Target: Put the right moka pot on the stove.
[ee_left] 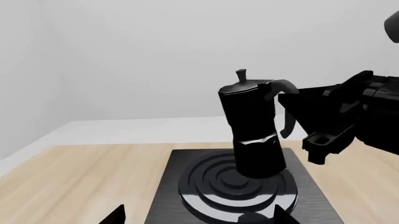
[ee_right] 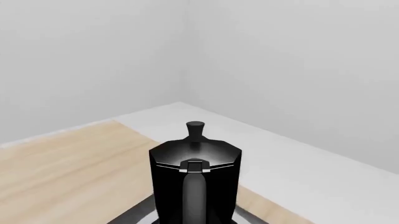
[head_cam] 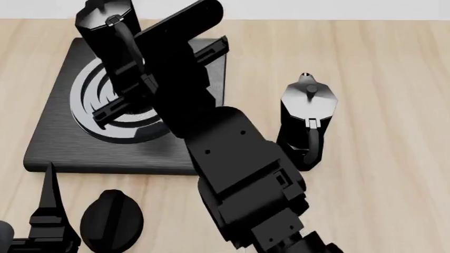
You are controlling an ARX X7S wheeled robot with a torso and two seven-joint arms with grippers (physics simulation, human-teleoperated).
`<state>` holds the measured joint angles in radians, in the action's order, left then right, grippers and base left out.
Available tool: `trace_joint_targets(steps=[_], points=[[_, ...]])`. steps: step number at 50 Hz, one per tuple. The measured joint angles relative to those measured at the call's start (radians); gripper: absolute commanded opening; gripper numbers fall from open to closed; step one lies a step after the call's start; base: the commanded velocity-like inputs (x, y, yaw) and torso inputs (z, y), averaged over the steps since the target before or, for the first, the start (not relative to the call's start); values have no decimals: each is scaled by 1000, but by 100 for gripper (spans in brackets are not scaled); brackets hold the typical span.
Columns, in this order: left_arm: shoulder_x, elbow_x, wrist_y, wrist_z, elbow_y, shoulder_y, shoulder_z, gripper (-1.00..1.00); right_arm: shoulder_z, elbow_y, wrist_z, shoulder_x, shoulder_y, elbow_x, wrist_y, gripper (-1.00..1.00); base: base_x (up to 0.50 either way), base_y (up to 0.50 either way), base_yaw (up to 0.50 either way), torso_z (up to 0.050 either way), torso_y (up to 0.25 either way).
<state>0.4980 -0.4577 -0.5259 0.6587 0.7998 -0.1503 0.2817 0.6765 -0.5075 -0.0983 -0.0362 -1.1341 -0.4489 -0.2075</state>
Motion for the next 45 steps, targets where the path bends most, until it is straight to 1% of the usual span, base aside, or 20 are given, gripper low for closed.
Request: trace_joint_targets(steps=[5,9,20,26,34,45], points=[[1,-1,1,0,1,0,1,100,63,-91,10,12,-42,-53,65,-100,0,0,0,0,2],[2,-2,2,0,2,0,1,100,148,-166,25,19,-82,-130,129,-100,0,0,0,0,0],[4,-2,7,0,1,0,3,100,548,-351,80,30,-202,-503,348,-100,0,0,0,0,1],[5,-3,9,0,0,0,4,100,703,-408,98,32,-242,-649,426,-100,0,0,0,2,2],[6,-6,7,1,1,-3,5,100,811,-452,111,33,-271,-755,479,-100,0,0,0,0,1],[8,-7,9,3,2,-3,7,100,872,-475,113,33,-281,-823,496,-100,0,0,0,0,1]])
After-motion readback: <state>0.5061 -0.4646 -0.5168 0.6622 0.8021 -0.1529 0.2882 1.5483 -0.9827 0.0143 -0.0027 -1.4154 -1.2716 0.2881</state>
